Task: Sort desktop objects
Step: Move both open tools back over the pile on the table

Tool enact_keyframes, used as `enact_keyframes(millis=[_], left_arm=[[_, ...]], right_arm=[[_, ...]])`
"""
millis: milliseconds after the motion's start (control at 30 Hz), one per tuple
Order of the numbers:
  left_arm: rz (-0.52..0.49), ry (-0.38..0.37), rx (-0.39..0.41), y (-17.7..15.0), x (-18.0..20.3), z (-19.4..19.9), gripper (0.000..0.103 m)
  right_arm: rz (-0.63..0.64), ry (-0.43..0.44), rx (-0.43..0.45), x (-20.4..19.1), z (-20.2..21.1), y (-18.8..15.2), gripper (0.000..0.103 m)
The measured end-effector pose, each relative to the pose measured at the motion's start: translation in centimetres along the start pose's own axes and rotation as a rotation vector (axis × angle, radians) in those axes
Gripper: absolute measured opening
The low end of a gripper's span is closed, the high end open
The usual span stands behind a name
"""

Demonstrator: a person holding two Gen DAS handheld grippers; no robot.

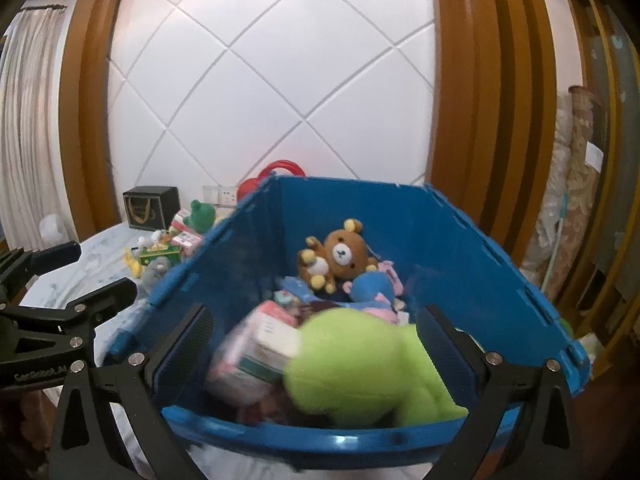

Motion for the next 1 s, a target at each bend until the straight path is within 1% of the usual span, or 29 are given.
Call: enact_keyframes(millis=[100, 133, 267, 333, 433, 567, 700, 833, 933, 1000], left_arm=[[0.029, 0.004, 0.002, -0.5, -4.5, 0.6, 0.093], [0.035, 0.007, 0.002, -0.6, -5.5, 0.7, 0.093], [0.06, 0.028, 0.003, -1.6, -12.1, 1.8, 0.093], [0.069, 0.036, 0.0, -2.2, -14.6, 2.2, 0.093], [0.086, 0.052, -0.015, -3.7, -19.1, 2.5, 0.093], [0.122, 0.059, -0.053, -5.2, -23.0, 2.1, 0.093], [0.146, 0.07, -0.083, -6.1, -25.7, 0.8, 0.093], [0.162, 0.09, -0.114, -6.5, -27.3, -1.0, 0.093], [0.154, 0.12, -0.141, -6.3, -27.8, -2.7, 0.093], [0.153, 0.141, -0.164, -5.8, -28.1, -4.6, 0.093]], right_arm=[[0.012, -0.001, 0.005, -3.5, 0.3, 0.8, 0.103], [0.019, 0.002, 0.007, -4.9, 0.4, 1.0, 0.103], [0.033, 0.011, 0.012, -10.9, 0.5, 1.9, 0.103], [0.037, 0.017, 0.011, -13.7, 0.3, 2.1, 0.103], [0.045, 0.008, -0.006, -18.0, -0.5, 2.1, 0.103], [0.056, 0.03, -0.04, -22.0, -1.7, 1.6, 0.103], [0.075, 0.039, -0.075, -24.5, -3.4, 1.5, 0.103], [0.083, 0.048, -0.087, -25.3, -4.8, 1.5, 0.103], [0.074, 0.068, -0.101, -25.4, -7.4, 1.8, 0.103], [0.071, 0.094, -0.114, -25.5, -9.5, 2.2, 0.103]])
Point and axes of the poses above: each gripper's, at about its wrist camera, not at the fingertips, and z roughly against the way its jaws point, x to its right, y to its top, the point moved 2 cm from there along -z, roughly the way its jaws point
